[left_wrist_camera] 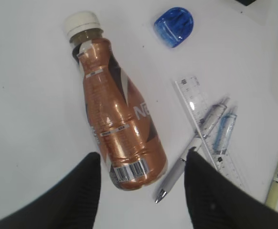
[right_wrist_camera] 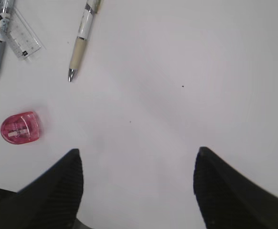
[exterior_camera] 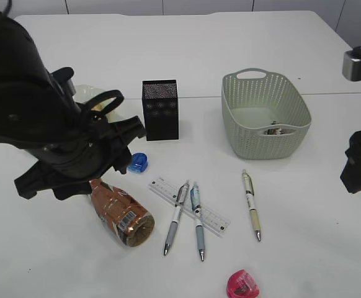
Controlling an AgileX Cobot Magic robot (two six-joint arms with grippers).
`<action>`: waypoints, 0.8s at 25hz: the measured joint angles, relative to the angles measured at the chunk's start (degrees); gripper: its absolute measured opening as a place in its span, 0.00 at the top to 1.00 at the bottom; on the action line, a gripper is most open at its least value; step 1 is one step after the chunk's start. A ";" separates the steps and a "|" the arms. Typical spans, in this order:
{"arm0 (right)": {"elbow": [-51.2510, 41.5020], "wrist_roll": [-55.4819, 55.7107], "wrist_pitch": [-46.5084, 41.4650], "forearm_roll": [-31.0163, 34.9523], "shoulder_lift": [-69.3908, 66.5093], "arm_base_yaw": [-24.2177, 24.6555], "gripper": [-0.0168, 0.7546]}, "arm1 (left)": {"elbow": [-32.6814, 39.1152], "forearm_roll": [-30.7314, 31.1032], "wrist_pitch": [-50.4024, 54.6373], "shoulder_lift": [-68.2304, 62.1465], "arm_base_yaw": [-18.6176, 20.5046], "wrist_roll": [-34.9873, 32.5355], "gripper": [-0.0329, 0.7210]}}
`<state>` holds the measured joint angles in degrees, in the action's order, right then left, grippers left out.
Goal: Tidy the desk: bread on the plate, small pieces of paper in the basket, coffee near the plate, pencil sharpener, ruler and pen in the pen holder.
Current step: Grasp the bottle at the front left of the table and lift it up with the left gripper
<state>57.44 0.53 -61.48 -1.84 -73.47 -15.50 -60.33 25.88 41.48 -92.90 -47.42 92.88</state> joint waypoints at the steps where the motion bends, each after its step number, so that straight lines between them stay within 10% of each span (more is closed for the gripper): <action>1: -0.83 0.00 0.64 0.00 0.58 0.00 0.29 | 0.00 0.00 0.12 -0.65 0.00 0.84 0.40; 9: -3.16 0.00 2.40 0.00 2.21 0.00 0.30 | 0.00 -1.29 -2.93 -4.77 1.53 13.33 0.21; 20: -3.16 0.00 2.40 0.00 2.29 0.00 0.30 | 0.00 -7.62 -7.26 -6.46 9.07 11.62 0.19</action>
<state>54.27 0.53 -59.08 -1.84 -71.17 -15.50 -60.33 18.26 34.22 -99.37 -38.35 104.50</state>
